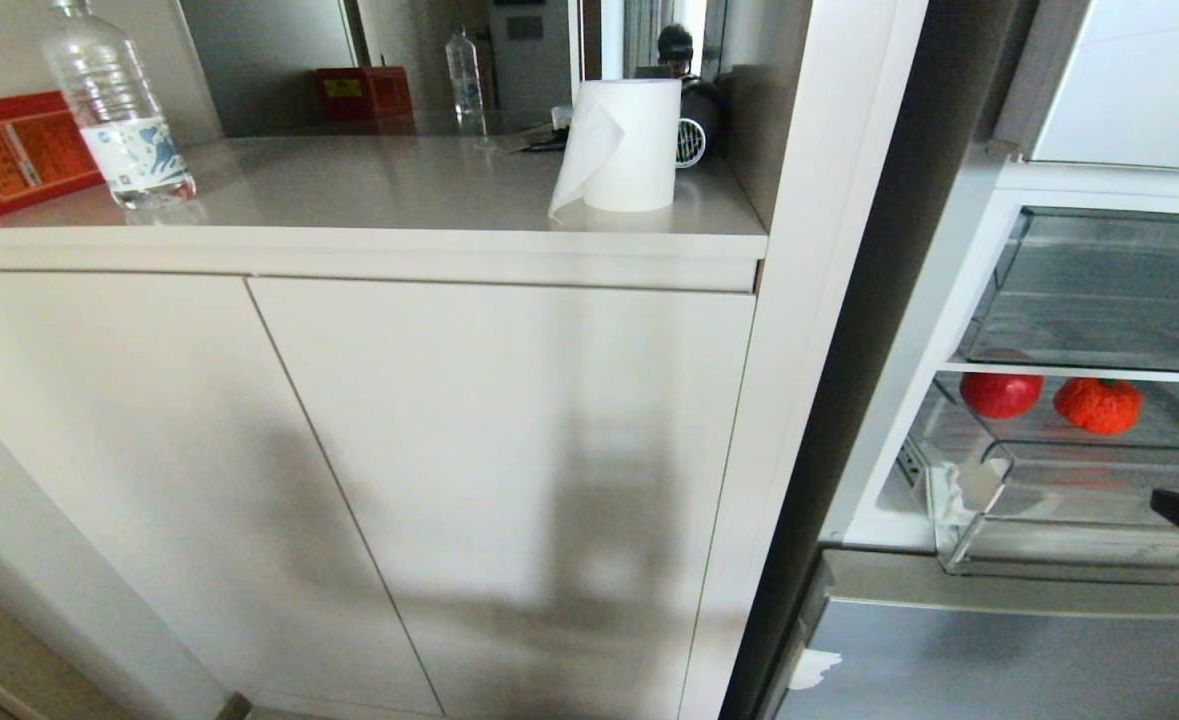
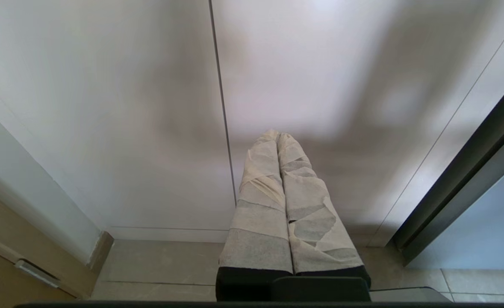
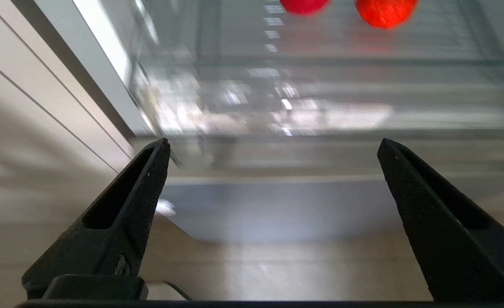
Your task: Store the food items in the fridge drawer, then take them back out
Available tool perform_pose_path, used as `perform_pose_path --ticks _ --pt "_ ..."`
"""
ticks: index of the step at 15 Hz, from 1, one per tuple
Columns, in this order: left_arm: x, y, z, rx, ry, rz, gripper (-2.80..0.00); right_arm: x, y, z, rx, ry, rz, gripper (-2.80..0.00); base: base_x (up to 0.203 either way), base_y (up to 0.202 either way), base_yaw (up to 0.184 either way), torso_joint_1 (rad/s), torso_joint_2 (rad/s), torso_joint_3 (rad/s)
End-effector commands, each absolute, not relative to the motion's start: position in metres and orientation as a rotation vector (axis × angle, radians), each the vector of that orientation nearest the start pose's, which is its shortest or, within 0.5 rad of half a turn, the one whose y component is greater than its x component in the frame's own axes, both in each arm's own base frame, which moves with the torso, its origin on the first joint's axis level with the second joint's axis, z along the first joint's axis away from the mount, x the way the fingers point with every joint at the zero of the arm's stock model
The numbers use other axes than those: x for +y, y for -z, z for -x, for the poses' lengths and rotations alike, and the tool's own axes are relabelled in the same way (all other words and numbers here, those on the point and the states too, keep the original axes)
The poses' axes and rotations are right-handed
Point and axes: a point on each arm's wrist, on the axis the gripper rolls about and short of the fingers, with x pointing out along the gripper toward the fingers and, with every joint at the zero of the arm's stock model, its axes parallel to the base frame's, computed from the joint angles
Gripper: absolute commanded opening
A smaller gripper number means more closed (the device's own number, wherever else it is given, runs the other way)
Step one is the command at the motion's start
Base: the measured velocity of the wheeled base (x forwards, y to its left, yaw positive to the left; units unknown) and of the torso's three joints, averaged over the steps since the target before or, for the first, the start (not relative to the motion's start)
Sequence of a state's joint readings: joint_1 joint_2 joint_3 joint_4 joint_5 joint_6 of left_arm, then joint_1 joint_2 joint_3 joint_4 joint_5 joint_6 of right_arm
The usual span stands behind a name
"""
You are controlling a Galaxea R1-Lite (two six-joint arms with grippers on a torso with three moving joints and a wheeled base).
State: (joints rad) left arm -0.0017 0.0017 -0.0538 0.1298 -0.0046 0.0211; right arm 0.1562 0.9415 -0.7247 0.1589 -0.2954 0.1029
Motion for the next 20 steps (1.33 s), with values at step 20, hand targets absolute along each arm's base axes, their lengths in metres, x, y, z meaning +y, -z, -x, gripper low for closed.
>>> perform_pose_path --ticks 20 --pt "0.000 -0.077 0.027 0.078 0.007 -0.021 -2.80 0.010 -0.220 -0.218 0.350 0.181 -0.052 0.00 0.000 0.000 0.000 0.000 0.00 0.000"
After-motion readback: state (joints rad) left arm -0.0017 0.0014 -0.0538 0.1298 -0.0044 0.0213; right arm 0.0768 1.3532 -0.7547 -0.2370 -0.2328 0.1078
